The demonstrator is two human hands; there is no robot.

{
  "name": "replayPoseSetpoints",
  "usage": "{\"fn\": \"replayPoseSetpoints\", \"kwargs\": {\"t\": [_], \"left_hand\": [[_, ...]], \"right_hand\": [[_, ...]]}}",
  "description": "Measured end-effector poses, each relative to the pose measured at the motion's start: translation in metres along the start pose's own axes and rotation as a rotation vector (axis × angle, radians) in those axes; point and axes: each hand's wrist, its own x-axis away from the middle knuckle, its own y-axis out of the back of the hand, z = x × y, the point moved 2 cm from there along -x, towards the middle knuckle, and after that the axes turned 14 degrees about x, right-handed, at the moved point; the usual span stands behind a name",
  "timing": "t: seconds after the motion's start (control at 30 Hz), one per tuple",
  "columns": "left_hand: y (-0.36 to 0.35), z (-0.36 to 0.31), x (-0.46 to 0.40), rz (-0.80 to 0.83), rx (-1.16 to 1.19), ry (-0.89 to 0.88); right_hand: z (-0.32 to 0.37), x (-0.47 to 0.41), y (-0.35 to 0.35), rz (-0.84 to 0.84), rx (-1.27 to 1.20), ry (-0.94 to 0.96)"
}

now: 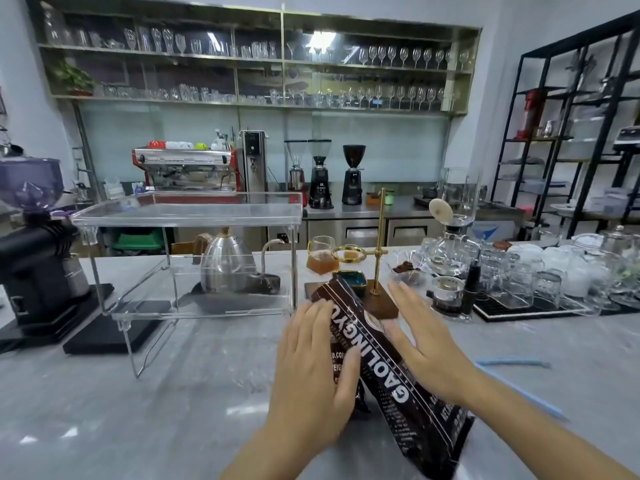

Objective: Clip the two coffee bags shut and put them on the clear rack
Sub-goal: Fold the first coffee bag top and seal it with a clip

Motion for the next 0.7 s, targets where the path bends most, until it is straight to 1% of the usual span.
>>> {"fn": "replayPoseSetpoints", "kwargs": {"t": [0.07,0.17,0.23,0.37,0.47,0.53,0.6,0.7], "left_hand": [[-0.005,0.002,0.004,-0.012,0.088,0.052],[-0.016,0.009,0.005,0.031,0.146,0.183],[-0.022,0.012,0.003,0.067,0.130,0.210],[-0.027,0.008,-0.005,0.184,0.073,0.278],[-0.035,0.003,-0.008,0.212,0.099,0.292],[-0.038,-0.003,-0.010,0.194,0.162,0.249],[-0.042,-0.007,-0.012,0.198,0.284,0.224],[-0.049,-0.012,-0.015,0.263,0.539,0.254]], "right_hand": [[-0.006,0.004,-0.004,0.055,-0.118,-0.068],[-0.020,0.011,-0.015,0.122,-0.227,-0.180],[-0.026,0.014,-0.020,0.138,-0.265,-0.251],[-0.029,0.024,-0.026,0.143,-0.378,-0.304],[-0.026,0.027,-0.024,0.095,-0.430,-0.303],[-0.026,0.032,-0.024,0.024,-0.502,-0.335],[-0.027,0.039,-0.027,-0.063,-0.580,-0.392],[-0.023,0.053,-0.026,-0.204,-0.733,-0.472]]}}
